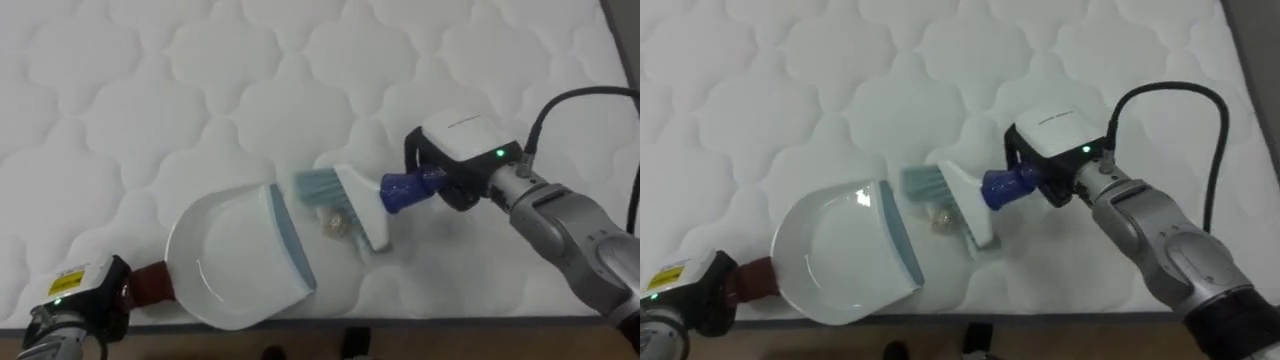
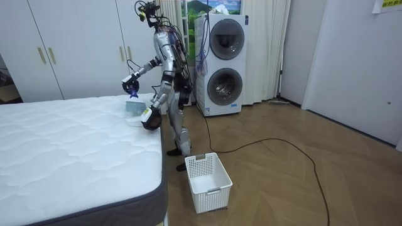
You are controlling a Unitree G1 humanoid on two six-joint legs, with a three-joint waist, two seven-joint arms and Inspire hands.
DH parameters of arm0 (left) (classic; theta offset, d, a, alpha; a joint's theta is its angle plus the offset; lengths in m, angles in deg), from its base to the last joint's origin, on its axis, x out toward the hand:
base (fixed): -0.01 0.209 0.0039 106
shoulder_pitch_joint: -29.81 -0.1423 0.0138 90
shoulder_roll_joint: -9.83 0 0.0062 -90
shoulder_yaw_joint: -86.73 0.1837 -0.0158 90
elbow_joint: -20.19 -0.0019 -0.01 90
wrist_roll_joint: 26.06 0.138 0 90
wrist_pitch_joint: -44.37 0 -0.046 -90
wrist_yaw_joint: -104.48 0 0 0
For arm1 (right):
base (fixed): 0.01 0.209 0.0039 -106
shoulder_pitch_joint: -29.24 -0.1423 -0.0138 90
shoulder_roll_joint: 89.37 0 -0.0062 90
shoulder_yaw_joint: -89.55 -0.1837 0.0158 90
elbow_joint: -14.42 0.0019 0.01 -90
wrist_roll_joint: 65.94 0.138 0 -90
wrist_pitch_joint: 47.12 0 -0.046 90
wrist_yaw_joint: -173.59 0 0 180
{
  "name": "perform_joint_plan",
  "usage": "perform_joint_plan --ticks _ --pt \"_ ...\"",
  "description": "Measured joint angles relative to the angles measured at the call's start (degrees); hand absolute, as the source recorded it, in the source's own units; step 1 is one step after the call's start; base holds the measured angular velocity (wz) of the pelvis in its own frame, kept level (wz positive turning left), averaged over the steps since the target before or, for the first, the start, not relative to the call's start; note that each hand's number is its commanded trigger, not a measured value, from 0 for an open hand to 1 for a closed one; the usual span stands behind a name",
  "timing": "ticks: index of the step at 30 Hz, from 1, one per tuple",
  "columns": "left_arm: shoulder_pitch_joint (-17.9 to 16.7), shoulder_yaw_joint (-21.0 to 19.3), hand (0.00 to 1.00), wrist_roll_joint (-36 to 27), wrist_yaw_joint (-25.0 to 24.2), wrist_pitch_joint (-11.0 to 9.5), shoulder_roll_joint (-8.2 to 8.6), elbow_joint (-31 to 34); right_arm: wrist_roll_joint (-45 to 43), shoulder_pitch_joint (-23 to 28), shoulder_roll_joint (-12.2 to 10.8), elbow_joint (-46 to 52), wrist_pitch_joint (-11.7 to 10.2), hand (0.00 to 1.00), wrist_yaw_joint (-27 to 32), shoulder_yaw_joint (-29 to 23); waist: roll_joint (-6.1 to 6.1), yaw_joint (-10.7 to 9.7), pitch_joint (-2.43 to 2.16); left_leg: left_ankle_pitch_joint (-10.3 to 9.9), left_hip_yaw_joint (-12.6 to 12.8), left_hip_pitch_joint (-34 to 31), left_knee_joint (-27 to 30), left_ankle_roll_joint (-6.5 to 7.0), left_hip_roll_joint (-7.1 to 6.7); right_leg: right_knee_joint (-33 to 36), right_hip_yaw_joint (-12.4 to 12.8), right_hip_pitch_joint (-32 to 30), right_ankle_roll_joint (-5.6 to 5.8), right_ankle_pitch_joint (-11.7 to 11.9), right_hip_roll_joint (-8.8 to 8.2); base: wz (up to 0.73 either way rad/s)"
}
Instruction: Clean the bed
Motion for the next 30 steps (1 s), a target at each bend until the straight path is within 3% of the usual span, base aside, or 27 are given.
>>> perform_joint_plan --ticks 6,9,22,30 --pt "-0.4 -0.1 1.0 1.3 0.0 1.1 0.97 -0.2 5.3 0.1 -1.1 2.3 -1.1 1.0 -3.7 1.5 1.62 0.0 -0.06 -0.1 -0.2 -0.1 0.3 0.08 0.04 0.2 -0.3 0.0 0.01 0.0 -0.28 0.01" --pt "-0.7 -0.1 1.0 1.5 0.0 1.2 1.52 -0.3 7.8 0.9 -2.2 2.3 -1.2 1.0 -4.7 1.5 2.12 0.0 -0.4 0.0 -0.3 -0.1 0.5 0.08 -0.02 0.2 -0.5 0.1 0.0 0.0 -0.33 0.01" --pt "-1.9 0.0 1.0 1.5 0.0 1.1 1.57 -0.6 19.1 1.8 -3.1 2.1 -1.2 1.0 -7.9 1.5 2.19 -0.3 -0.49 0.0 -0.4 -0.4 0.8 0.13 -0.12 0.4 -0.9 0.1 0.0 0.0 -0.67 0.0" --pt "-1.4 0.0 1.0 1.2 0.5 0.6 1.87 -2.1 23.9 1.9 -4.2 -3.6 -1.2 1.0 -9.1 1.5 1.91 -0.5 -0.43 0.0 -0.6 -0.8 0.7 0.24 -0.59 0.1 -1.0 0.0 0.11 -0.1 -0.82 0.02"
